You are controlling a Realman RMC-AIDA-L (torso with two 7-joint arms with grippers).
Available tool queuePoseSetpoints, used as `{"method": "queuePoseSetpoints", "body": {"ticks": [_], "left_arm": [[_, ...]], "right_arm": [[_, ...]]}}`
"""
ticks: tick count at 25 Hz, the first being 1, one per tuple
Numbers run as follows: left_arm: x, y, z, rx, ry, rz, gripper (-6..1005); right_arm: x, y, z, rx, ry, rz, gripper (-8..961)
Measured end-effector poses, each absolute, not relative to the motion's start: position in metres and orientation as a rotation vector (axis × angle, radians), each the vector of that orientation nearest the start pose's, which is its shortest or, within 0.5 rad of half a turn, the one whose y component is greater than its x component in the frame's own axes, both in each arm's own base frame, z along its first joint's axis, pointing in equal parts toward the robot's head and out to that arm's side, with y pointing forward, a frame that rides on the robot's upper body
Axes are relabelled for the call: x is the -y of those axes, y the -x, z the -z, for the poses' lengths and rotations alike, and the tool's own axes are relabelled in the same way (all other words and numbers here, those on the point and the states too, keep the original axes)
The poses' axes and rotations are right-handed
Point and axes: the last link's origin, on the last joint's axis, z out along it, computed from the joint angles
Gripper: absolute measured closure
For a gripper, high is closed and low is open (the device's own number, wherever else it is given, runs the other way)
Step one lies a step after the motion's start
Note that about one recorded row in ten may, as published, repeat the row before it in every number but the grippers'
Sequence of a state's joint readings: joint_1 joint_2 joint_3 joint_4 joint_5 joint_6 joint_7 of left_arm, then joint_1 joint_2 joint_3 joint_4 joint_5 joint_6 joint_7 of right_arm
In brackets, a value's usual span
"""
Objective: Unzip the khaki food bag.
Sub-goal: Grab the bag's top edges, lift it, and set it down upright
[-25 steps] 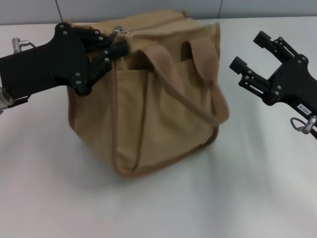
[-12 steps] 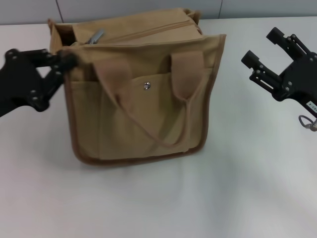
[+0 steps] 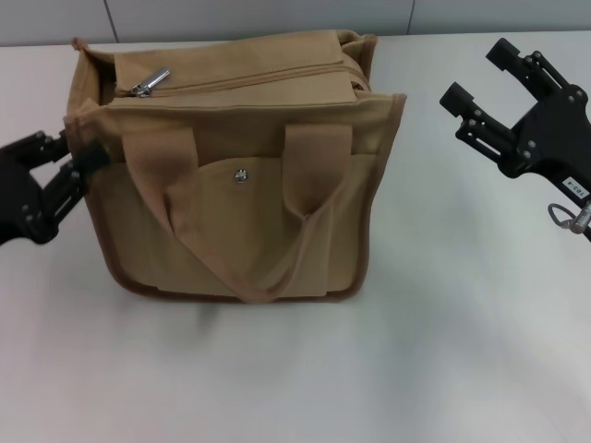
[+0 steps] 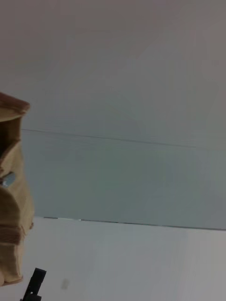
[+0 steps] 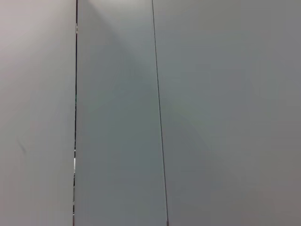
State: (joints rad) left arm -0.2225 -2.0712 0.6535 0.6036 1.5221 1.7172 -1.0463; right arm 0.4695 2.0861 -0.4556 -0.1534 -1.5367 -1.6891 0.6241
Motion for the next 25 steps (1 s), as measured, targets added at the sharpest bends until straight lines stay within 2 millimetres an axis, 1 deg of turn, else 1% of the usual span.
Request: {"method": "queuePoseSetpoints", "body": {"ticks": [3,8,12,18,21,25], "left_arm": [[-0.251,0.315,-0.043,0.479,2.228,1.099,745],[-0.248,0.317,-0.033,0.499,2.228,1.1,628],[-0.253,0.317,-0.025,0.495,2.225,1.075,535],[-0.263,0.317,-0.017,0.504,2.245,1.023,332],[-0.264,0.317,-0.016,0.485,2.244,1.013,520],[-0.265,0.316,-0.017,0.482,2.238,1.018,711]], "right_arm": [[-0.298,-0.266,0.007,-0.266,2.08,-1.23,146],[-0.301,-0.262,0.008,-0.259,2.085,-1.232,146],[-0.302,-0.262,0.008,-0.258,2.086,-1.233,146],[-0.3,-0.264,0.008,-0.263,2.083,-1.23,146],[-0.299,-0.265,0.008,-0.268,2.082,-1.226,146],[-0.298,-0.266,0.008,-0.274,2.081,-1.222,146]]}}
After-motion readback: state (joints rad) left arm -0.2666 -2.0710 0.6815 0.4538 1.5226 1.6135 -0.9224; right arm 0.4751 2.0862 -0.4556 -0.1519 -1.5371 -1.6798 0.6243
